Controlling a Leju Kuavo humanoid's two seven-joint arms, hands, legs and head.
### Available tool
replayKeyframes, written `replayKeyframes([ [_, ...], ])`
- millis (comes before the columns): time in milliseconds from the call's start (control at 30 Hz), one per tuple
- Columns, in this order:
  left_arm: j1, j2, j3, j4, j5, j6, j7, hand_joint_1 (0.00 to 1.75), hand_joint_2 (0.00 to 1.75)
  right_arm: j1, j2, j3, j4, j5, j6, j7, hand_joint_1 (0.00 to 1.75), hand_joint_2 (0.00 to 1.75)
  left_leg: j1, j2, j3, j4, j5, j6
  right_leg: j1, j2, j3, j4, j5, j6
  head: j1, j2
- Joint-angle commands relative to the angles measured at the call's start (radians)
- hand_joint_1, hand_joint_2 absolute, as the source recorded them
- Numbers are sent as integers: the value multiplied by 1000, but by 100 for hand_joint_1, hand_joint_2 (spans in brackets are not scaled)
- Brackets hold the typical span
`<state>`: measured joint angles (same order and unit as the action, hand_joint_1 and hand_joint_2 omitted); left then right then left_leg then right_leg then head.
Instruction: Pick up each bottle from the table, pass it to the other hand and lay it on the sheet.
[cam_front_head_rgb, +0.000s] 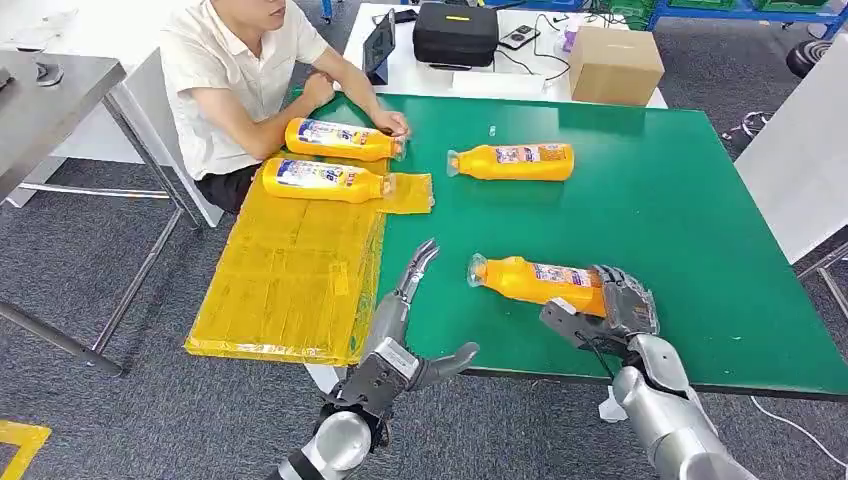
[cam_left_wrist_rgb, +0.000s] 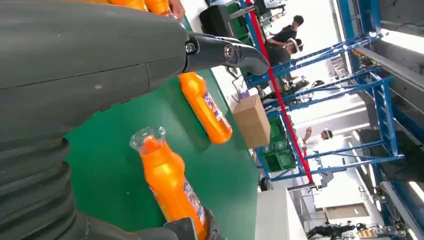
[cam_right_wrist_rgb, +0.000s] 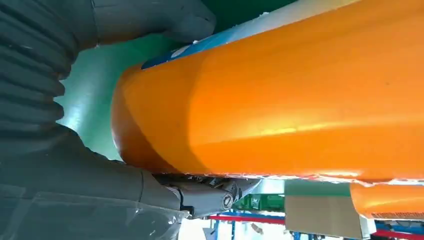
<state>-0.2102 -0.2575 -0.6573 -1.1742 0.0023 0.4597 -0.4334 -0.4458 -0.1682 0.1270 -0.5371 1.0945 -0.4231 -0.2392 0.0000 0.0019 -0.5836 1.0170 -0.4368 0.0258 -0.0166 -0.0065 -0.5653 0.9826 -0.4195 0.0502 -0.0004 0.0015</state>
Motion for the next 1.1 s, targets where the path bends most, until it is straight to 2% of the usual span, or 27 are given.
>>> replayKeyframes([
  [33,6,4,34,20,131,61,-73,0,175,120,114,-89,-131,-308,59,-235,175,175,2,-1,0,-2,1,-2,2,-1,1,-2,1,-2,0,0],
  [67,6,8,25,38,145,73,-83,0,175,136,126,-67,-190,-326,50,-223,175,175,2,-1,-1,-3,1,-2,2,0,0,-3,1,-3,0,0],
  [167,51,35,23,100,312,-69,-6,0,175,185,141,-4,-352,-427,15,-195,175,175,2,4,-1,-2,0,-3,2,5,-1,-1,1,-4,0,0],
  [300,153,82,71,64,463,-200,15,0,175,260,140,-11,-489,-537,-21,-232,175,175,0,2,-2,-3,0,-2,0,2,-2,-1,1,-4,0,0],
  [400,193,88,117,-15,581,-227,39,0,175,292,163,-37,-573,-620,-59,-292,175,175,1,3,-7,-2,-1,-3,1,3,-7,0,0,-5,0,0],
  [500,191,72,124,-43,658,-188,87,0,175,304,186,-25,-639,-673,-53,-293,175,175,1,2,-15,0,0,-2,1,2,-13,2,0,-4,0,0],
  [767,162,81,100,11,736,-209,94,0,175,298,179,37,-648,-681,-63,-280,175,175,1,0,-18,-1,1,-3,1,1,-15,1,0,-5,0,0],
  [900,135,72,106,24,819,-294,142,0,175,271,223,154,-622,-669,-7,-292,175,175,2,2,-18,-1,0,-3,2,3,-16,1,1,-5,0,0],
  [1100,80,63,73,-9,730,-282,58,0,175,249,250,352,-531,-669,83,-241,173,175,2,2,-19,0,0,-3,2,3,-18,2,1,-6,0,0],
])
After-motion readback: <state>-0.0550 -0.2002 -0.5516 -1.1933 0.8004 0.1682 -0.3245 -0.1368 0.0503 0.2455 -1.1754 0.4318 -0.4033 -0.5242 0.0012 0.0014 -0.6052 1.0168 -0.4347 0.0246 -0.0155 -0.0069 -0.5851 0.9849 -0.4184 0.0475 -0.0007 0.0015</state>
